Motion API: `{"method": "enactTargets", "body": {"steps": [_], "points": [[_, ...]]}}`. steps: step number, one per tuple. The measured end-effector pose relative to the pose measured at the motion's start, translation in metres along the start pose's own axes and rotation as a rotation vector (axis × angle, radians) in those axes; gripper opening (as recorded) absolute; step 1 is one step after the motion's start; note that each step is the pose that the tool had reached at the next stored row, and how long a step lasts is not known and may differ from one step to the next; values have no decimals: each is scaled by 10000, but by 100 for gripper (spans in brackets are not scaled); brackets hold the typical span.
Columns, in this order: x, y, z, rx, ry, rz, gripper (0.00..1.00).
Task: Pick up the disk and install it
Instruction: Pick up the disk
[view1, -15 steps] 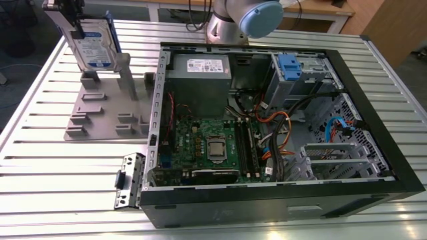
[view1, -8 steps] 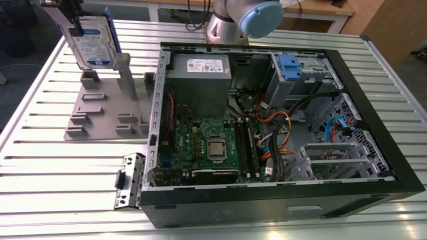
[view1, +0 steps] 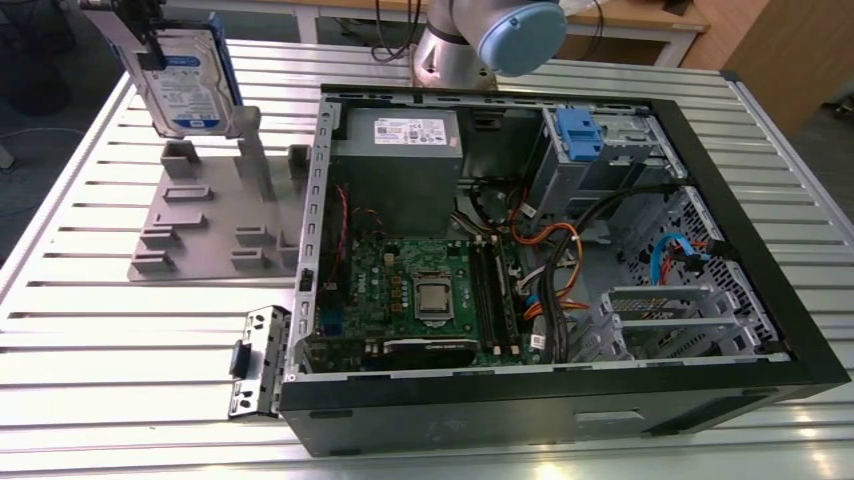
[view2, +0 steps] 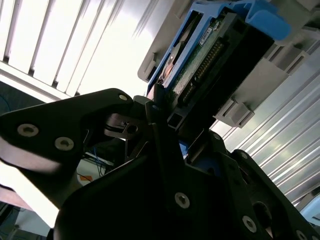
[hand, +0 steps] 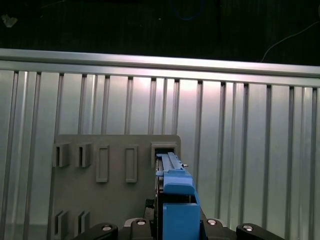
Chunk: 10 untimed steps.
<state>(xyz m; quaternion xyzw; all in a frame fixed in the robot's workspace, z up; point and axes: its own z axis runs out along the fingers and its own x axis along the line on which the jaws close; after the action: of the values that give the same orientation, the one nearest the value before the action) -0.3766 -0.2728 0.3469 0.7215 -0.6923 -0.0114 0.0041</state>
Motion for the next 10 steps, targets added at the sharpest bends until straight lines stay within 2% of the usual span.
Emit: {"method": "enactTargets", "body": {"steps": [10], "points": [[-1,1,-57,0,0,0,36]]}}
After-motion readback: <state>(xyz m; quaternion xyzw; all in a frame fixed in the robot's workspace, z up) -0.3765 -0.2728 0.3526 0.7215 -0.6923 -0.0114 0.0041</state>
